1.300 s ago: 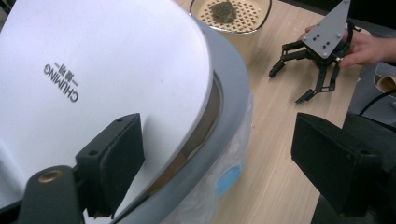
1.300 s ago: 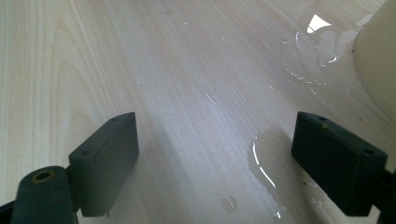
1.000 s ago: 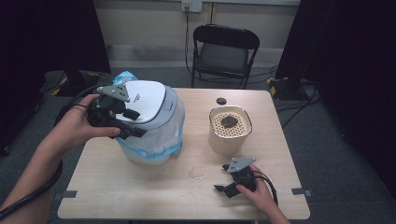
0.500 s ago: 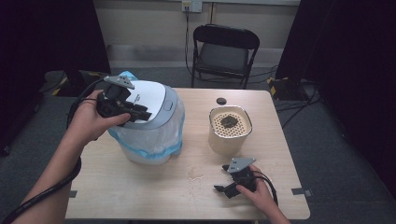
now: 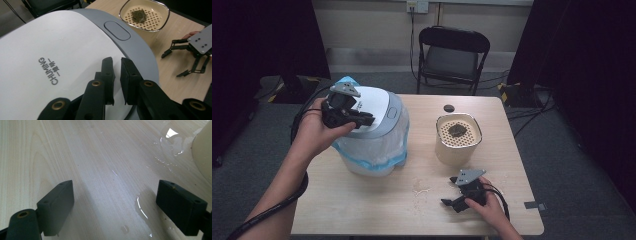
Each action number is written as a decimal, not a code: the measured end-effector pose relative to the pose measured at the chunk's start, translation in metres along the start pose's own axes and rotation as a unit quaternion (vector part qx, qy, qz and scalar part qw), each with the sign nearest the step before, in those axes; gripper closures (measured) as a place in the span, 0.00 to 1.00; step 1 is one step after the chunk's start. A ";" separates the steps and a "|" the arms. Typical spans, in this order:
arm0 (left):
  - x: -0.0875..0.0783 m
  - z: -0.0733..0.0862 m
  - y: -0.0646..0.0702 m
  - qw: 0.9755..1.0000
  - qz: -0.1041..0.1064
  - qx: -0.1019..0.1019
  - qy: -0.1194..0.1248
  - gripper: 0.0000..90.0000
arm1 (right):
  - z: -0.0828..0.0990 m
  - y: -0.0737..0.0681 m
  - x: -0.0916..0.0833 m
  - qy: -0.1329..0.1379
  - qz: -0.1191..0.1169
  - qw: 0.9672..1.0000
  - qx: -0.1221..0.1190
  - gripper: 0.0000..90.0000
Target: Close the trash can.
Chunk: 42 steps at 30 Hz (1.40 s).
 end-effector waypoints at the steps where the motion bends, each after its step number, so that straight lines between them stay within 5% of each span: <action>1: 0.000 0.000 0.000 1.000 -0.001 -0.002 -0.001 0.90 | 0.000 0.000 0.000 0.000 0.000 1.000 0.000 0.16; 8: 0.000 -0.002 0.001 1.000 -0.004 -0.004 -0.005 0.92 | 0.000 0.000 0.000 0.000 0.000 1.000 0.000 0.16; 13: -0.001 -0.004 0.002 1.000 -0.006 0.004 -0.007 0.78 | 0.000 0.000 0.000 0.000 0.000 1.000 0.000 0.16; 24: 0.021 -0.014 -0.013 0.998 -0.021 -0.045 0.024 0.84 | 0.000 0.000 0.000 0.000 0.000 1.000 0.000 0.16; 29: 0.021 -0.016 -0.010 0.999 -0.029 -0.030 0.019 0.85 | 0.000 -0.001 0.000 0.000 -0.002 1.000 -0.001 0.16; 34: 0.018 -0.015 -0.008 0.999 -0.026 -0.025 0.022 0.64 | 0.000 -0.001 0.000 0.000 -0.002 1.000 0.000 0.16; 42: -0.001 -0.001 0.008 0.999 0.023 -0.021 0.018 0.34 | 0.000 -0.001 0.000 0.000 -0.002 1.000 -0.001 0.16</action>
Point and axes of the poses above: each handheld gripper's, and its own axes: x roughly forward along the jaws, z roughly out of its underside, y roughly to its right, the point moved 5 cm from there along x, roughly forward along the jaws, and after that the axes turned 13 degrees about -z, right-handed, at the moved point
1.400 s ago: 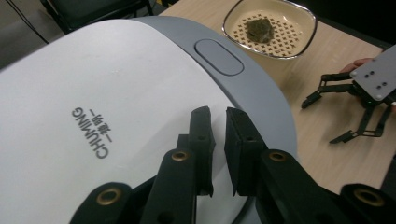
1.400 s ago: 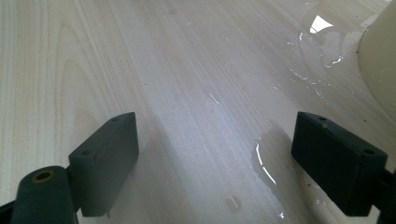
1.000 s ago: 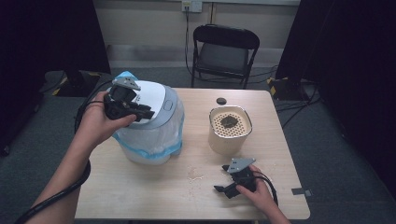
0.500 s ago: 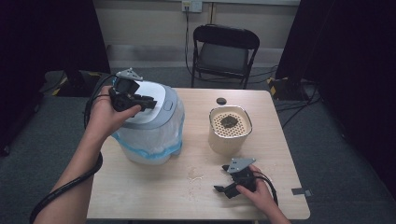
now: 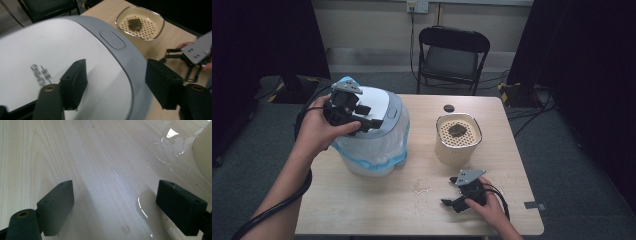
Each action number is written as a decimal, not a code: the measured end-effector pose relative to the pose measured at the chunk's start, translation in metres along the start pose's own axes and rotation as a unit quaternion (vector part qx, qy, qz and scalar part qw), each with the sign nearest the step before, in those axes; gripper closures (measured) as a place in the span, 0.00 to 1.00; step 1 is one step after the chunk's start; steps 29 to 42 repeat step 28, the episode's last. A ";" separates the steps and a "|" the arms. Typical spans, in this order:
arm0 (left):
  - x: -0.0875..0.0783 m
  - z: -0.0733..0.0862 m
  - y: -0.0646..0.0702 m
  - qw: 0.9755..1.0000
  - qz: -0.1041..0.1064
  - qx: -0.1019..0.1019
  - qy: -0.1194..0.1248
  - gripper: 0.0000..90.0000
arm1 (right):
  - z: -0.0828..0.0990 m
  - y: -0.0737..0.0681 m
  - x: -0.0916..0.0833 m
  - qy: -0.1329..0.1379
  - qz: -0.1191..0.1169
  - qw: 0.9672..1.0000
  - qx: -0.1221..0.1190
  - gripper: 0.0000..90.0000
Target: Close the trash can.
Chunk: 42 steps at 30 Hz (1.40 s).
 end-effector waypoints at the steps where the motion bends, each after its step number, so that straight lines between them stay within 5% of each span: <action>1: -0.003 0.002 0.003 1.000 0.005 0.006 0.000 0.33 | 0.000 0.000 0.000 0.000 0.000 1.000 0.000 0.16; 4: -0.017 0.010 0.014 0.999 0.035 -0.007 0.017 0.27 | 0.000 0.000 0.000 0.000 0.000 1.000 0.000 0.16; 8: -0.033 0.025 0.028 0.997 0.063 0.013 0.039 0.21 | 0.000 0.000 0.000 0.000 0.001 1.000 0.000 0.16; 12: -0.041 0.055 0.046 0.994 0.098 0.001 0.045 0.20 | 0.000 0.000 0.000 0.001 0.001 1.000 0.000 0.16; 19: -0.011 0.126 0.064 0.992 0.119 -0.017 0.023 0.20 | 0.000 0.000 0.000 0.000 0.000 1.000 0.000 0.16; 23: 0.006 0.152 0.067 0.993 0.116 -0.025 0.013 0.20 | 0.000 0.000 0.000 0.000 0.000 1.000 0.000 0.16; 28: 0.018 0.166 0.070 0.994 0.108 -0.021 0.011 0.20 | 0.000 0.000 0.000 0.000 0.000 1.000 0.001 0.16; 42: 0.018 0.166 0.070 0.994 0.108 -0.021 0.011 0.20 | 0.000 0.000 0.000 0.000 0.000 1.000 0.001 0.16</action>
Point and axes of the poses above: each handheld gripper's, and its own axes: x roughly forward along the jaws, z roughly out of its underside, y roughly to its right, the point moved 5 cm from there along x, roughly forward along the jaws, and after that the axes turned 13 degrees about -z, right-handed, at the moved point
